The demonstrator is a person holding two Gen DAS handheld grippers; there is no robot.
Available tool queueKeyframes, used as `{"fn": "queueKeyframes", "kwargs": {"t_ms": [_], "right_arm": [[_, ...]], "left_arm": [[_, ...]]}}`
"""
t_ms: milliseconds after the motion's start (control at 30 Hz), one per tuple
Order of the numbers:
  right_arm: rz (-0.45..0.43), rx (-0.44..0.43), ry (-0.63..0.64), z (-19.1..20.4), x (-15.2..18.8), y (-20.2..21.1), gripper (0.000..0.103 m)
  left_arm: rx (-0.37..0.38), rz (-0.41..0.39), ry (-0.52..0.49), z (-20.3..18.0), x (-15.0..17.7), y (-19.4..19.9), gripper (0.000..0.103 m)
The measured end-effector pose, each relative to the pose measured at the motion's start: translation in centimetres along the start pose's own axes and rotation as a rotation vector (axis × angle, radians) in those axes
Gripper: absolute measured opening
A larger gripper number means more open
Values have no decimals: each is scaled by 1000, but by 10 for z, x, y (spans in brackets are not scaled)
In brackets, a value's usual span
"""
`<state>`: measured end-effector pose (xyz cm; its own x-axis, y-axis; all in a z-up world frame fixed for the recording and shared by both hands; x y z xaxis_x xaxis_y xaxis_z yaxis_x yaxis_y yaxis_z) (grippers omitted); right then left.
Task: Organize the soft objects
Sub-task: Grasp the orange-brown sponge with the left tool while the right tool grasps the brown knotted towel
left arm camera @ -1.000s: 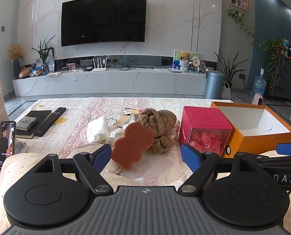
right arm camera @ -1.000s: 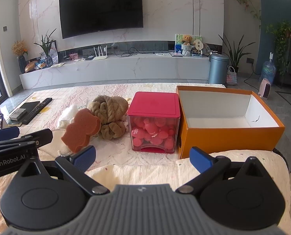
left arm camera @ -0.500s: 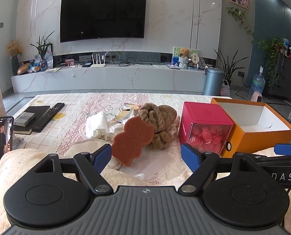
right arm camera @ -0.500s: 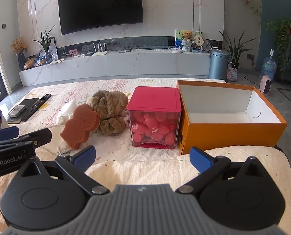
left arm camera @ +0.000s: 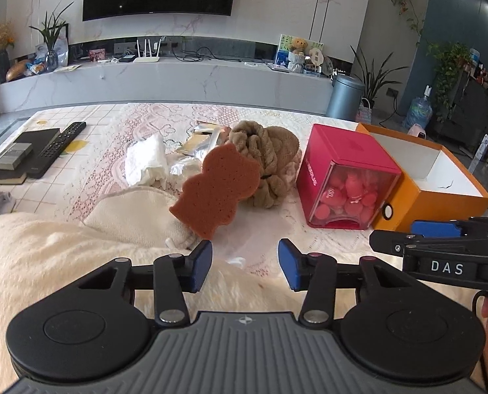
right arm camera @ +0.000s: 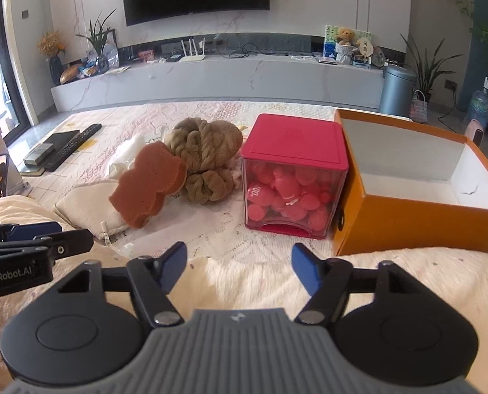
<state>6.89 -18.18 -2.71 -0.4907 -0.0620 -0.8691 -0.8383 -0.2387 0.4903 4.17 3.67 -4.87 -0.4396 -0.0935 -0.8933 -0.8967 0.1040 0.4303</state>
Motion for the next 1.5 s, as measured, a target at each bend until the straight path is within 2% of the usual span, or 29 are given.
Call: {"fn": "queueKeyframes", "kwargs": {"t_ms": [67, 100, 167, 233, 367, 567, 700, 767, 1000, 1100, 1133, 1267, 1333, 1433, 1500], "right_arm": [[18, -18, 4, 2, -1, -13, 57], [26, -26, 3, 3, -2, -20, 56], [39, -38, 1, 6, -5, -36, 56], [52, -52, 8, 10, -9, -53, 56], [74, -101, 29, 20, -17, -87, 46], [97, -127, 112, 30, -21, -123, 45], [141, -144, 102, 24, -15, -140, 45], [151, -147, 99, 23, -12, -144, 45], [172, -133, 65, 14, -5, -152, 44], [171, -138, 59, 13, -4, -151, 44], [168, -142, 64, 14, -4, -150, 44], [163, -150, 77, 18, -5, -148, 44], [155, -161, 79, 19, -6, -147, 44], [133, -182, 98, 24, -9, -142, 44], [122, -197, 112, 29, -10, -140, 44]], "left_arm": [[-4, -5, -22, 6, -4, -9, 62], [-7, -6, -34, 8, -6, -13, 70], [3, -1, -59, 13, -11, -24, 77], [12, 13, -97, 16, -14, -40, 90], [13, 58, -161, 20, -21, -70, 90], [11, 156, -267, 19, -19, -120, 90], [-15, 234, -317, 17, -13, -146, 90], [-6, 256, -337, 16, -11, -153, 93], [36, 301, -413, 3, 0, -160, 93], [54, 330, -371, 8, 1, -163, 78], [61, 324, -350, 10, -2, -162, 71], [79, 291, -299, 16, -9, -147, 58], [95, 284, -248, 19, -13, -136, 46], [86, 253, -176, 30, -19, -115, 38], [61, 224, -115, 38, -25, -101, 38]]}}
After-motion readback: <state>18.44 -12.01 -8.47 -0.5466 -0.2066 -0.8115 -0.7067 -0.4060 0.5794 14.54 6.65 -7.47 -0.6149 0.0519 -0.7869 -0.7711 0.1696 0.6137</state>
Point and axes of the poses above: each gripper's, at about its wrist camera, not at the fingertips, and y roughly against the way its jaws point, z to its left, x to its underside, the point moved 1 cm from there along -y, roughly the way its jaws point, and after that the axes turned 15 degrees about -z, right-handed, at the moved point
